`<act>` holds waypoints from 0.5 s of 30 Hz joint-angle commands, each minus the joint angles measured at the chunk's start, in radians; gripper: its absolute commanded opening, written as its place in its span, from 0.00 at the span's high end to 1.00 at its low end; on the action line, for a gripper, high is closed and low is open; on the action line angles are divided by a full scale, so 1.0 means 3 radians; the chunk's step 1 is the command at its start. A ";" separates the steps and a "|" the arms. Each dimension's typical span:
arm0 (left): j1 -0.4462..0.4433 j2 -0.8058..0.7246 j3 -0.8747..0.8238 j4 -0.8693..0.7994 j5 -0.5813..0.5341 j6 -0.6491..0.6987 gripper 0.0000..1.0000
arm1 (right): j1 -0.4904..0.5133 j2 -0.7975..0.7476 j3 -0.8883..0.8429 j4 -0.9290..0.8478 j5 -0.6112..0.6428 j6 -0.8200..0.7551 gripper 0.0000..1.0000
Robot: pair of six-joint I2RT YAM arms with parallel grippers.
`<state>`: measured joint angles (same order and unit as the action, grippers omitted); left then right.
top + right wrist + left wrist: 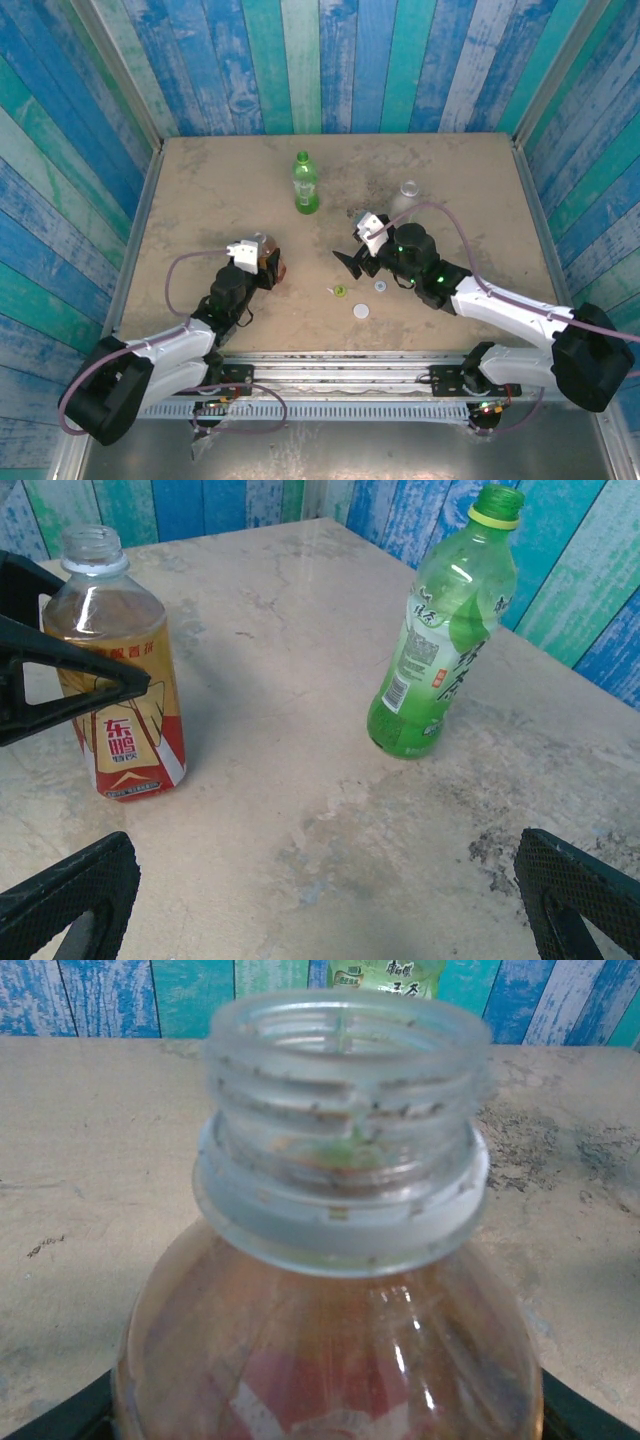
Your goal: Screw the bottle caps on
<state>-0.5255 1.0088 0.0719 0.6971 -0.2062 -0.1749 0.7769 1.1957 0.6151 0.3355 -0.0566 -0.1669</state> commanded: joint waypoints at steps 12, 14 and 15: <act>-0.0023 0.0468 0.0350 0.0259 0.0654 0.0304 0.44 | 0.0022 -0.0307 -0.0138 -0.0216 0.0116 0.0251 0.00; -0.0044 0.0653 0.0449 0.0368 0.0783 0.0350 0.44 | 0.0020 -0.0407 -0.0200 -0.0285 0.0191 0.0304 0.00; -0.0064 0.0734 0.0505 0.0403 0.0843 0.0395 0.44 | 0.0019 -0.0450 -0.0224 -0.0320 0.0240 0.0327 0.00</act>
<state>-0.5285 1.1652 0.1696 0.7372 -0.0551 -0.1040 0.7769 1.0981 0.5747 0.2798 -0.0257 -0.1112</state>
